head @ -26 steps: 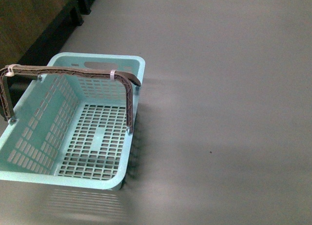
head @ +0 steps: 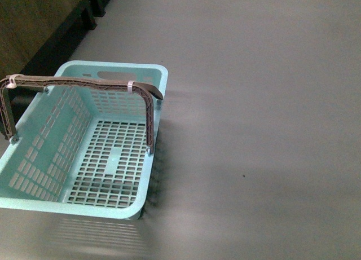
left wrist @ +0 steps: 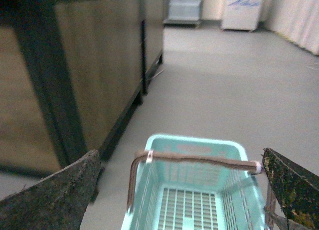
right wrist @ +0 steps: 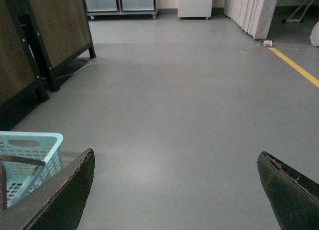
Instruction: Pick lemon and mango into basket
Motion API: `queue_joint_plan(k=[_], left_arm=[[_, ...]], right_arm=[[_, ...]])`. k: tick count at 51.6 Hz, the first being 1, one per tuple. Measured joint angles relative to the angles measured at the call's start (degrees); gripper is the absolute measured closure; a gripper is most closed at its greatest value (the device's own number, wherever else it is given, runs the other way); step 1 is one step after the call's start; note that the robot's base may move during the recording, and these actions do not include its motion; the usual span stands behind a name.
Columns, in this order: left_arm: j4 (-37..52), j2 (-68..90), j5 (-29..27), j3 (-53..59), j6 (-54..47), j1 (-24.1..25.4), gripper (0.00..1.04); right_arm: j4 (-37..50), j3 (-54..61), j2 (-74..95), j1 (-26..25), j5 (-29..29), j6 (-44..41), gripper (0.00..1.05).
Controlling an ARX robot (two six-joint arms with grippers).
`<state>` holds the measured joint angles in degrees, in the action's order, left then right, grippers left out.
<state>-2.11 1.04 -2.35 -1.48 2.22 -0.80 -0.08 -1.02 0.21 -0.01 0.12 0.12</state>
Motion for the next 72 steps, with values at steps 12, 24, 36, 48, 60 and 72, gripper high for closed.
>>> queue_joint_plan(k=[12,24,36,48,60,72], left_arm=[[-8.76,24.09,-10.56,-9.57,30.67,-8.81,0.07],[20.74,58.49,-0.04,-15.87,55.34,-4.0,0.07],[35.89,91.43,0.5,-28.17,68.26,-6.19,0.07],[34.69,111.21,-0.02,-40.46,75.56,-8.22,0.07],[32.02,120.39,-0.5,-51.82,77.68,-9.09,0.07],[29.51,126.6,-0.85,-59.08,77.99,-9.11,0.07]], right_arm=[[0.0,0.0,0.0,0.0,0.0,0.0,0.09],[0.0,0.0,0.0,0.0,0.0,0.0,0.09],[0.0,0.0,0.0,0.0,0.0,0.0,0.09],[0.0,0.0,0.0,0.0,0.0,0.0,0.09],[0.0,0.0,0.0,0.0,0.0,0.0,0.09],[0.0,0.0,0.0,0.0,0.0,0.0,0.09]])
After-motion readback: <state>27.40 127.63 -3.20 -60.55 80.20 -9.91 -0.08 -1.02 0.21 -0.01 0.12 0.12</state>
